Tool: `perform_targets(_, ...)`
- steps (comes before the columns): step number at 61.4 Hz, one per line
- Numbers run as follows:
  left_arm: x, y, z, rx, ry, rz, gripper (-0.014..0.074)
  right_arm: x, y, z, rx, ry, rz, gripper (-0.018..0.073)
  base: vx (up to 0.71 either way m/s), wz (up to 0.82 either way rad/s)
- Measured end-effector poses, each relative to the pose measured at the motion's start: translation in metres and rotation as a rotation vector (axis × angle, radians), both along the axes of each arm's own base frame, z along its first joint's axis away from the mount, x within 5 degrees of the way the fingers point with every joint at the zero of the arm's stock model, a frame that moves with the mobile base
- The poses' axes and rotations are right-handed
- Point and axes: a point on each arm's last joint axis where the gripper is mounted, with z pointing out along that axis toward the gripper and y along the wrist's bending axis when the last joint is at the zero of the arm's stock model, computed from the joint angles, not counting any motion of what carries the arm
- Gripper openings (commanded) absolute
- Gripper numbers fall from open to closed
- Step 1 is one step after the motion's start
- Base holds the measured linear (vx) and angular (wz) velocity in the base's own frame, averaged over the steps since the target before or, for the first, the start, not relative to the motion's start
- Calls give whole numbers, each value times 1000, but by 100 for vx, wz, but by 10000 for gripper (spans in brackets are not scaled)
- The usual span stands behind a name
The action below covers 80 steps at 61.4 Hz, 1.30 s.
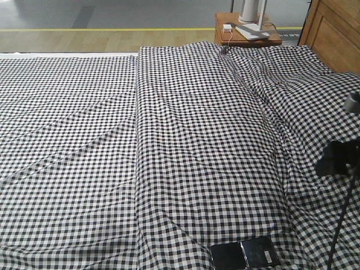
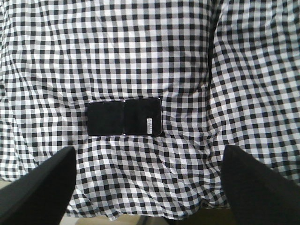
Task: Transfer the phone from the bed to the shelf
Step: 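Lower the open right gripper toward the black phone on the bed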
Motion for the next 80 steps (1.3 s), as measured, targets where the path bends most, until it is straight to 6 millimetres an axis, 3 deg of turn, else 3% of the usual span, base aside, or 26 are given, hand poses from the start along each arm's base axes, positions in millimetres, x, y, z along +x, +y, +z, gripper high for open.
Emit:
perform_targets(12,0,0,0,0,0,0,1,15,-26,-36,92,13,53,589,0,0)
perform_targets(25,0,0,0,0,0,0,1,34,-30,-94,186,85,119,589,0,0)
perform_targets(50,0,0,0,0,0,0,1,44,-34,-210,296,311,194,589,0,0)
perform_targets(65,0,0,0,0,0,0,1,64,-36,-250,420,383,223,589,0,0)
perform_targets(80,0,0,0,0,0,0,1,70,-33,-276,499,397,242,589,0,0)
